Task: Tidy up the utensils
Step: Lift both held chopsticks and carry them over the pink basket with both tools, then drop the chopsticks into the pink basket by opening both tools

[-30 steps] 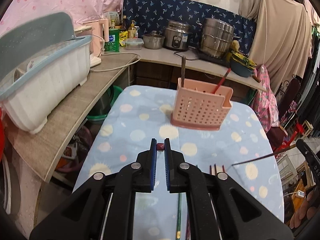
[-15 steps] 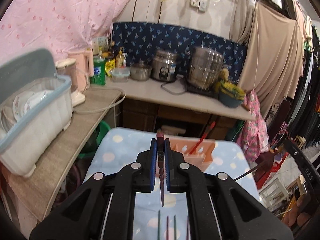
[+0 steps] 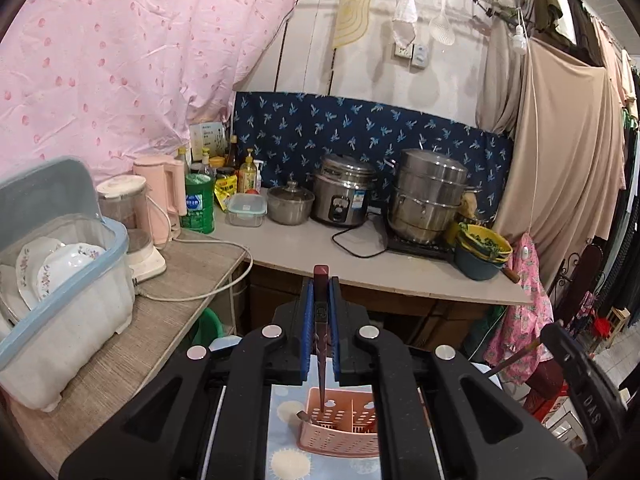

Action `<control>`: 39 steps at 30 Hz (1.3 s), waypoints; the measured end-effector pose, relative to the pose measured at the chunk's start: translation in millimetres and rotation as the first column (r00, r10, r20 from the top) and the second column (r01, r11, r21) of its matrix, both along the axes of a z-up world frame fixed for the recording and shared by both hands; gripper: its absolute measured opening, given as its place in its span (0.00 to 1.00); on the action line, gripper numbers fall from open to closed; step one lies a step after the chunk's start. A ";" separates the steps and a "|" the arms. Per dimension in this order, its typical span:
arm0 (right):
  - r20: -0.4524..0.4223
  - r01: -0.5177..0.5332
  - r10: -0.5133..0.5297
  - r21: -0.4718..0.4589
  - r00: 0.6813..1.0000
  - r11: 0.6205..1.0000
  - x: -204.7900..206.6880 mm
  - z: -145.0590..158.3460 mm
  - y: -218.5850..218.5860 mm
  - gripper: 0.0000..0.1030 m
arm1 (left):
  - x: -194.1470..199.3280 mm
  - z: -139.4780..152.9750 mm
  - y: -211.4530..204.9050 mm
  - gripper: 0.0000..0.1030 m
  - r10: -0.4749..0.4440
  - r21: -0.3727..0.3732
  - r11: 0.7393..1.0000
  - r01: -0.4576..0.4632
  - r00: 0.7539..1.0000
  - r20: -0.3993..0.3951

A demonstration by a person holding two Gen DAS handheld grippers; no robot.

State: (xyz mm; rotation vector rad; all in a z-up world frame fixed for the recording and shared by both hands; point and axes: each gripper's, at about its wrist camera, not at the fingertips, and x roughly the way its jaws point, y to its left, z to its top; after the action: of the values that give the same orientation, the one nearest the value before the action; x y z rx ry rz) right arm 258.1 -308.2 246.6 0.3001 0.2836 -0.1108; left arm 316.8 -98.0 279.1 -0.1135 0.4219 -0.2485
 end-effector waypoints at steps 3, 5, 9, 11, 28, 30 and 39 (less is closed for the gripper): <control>-0.040 -0.004 0.004 0.000 0.999 1.000 10.8 -19.3 1.0 0.07 | 11.0 -17.2 -3.0 0.07 -0.004 0.010 1.000 0.004 0.999 -0.036; -0.071 -0.005 0.005 0.003 0.997 1.000 17.6 -33.7 0.6 0.07 | 17.1 -26.2 -5.2 0.07 -0.009 0.018 1.000 0.010 0.998 -0.057; -0.109 -0.005 0.005 -0.002 0.994 1.000 25.6 -52.2 1.5 0.07 | 23.4 -43.3 -9.4 0.07 -0.015 0.033 0.999 0.018 0.996 -0.086; -0.124 -0.011 0.010 -0.006 0.992 1.000 28.3 -57.9 2.5 0.07 | 26.0 -50.4 -10.7 0.07 -0.016 0.038 0.999 0.020 0.995 -0.099; -0.088 0.006 -0.009 -0.032 0.996 0.999 -29.6 -48.8 9.5 0.29 | -7.7 -56.7 6.2 0.33 0.003 0.044 0.999 0.002 0.994 -0.113; -0.085 0.010 -0.013 -0.039 0.996 0.999 -41.5 -48.0 11.9 0.30 | -17.1 -56.7 8.8 0.35 0.009 0.052 0.999 -0.003 0.994 -0.112; -0.120 -0.006 -0.001 -0.065 0.993 0.998 -93.1 -66.7 30.5 0.38 | -63.2 -74.6 24.0 0.36 0.019 0.106 0.994 -0.004 0.990 -0.142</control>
State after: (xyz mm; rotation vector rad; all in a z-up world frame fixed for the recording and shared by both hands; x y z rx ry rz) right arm 165.0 -277.7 179.9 0.2288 0.3994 -0.1357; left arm 253.5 -74.0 204.5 -0.0302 0.5757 -0.2071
